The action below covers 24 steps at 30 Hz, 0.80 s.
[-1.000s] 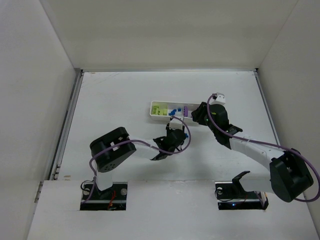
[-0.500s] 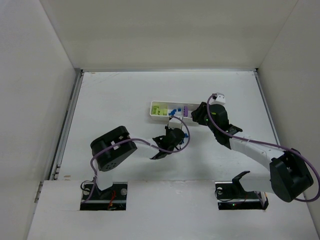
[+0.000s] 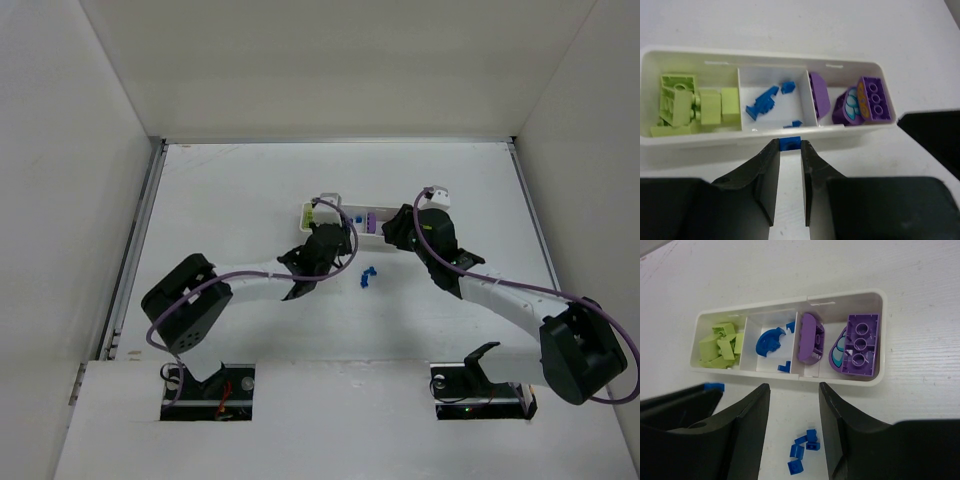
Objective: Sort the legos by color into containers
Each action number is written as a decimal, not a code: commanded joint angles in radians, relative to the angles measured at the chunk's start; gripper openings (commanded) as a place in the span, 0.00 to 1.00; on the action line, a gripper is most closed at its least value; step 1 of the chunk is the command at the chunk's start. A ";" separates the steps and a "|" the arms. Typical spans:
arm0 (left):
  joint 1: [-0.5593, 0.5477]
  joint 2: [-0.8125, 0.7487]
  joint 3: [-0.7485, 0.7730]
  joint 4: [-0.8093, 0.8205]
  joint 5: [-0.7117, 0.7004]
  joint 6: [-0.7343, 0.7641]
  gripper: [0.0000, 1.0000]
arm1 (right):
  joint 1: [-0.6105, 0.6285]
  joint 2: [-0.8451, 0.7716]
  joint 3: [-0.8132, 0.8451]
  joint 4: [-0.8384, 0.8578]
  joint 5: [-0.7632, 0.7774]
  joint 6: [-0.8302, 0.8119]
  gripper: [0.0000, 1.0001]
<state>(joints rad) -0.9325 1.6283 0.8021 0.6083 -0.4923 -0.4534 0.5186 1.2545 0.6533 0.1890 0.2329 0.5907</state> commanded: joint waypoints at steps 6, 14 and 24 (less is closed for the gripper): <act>0.105 0.122 0.170 0.019 0.107 0.016 0.17 | 0.008 -0.010 0.003 0.050 0.020 -0.017 0.50; 0.125 0.102 0.163 0.018 0.097 0.022 0.38 | 0.014 0.013 0.011 0.046 0.022 -0.028 0.49; 0.022 -0.129 -0.136 0.027 0.092 -0.008 0.35 | 0.080 0.077 0.034 0.010 0.023 -0.040 0.23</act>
<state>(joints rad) -0.8570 1.5906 0.7418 0.6041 -0.3977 -0.4469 0.5697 1.3262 0.6556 0.1864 0.2432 0.5648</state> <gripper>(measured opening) 0.353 0.236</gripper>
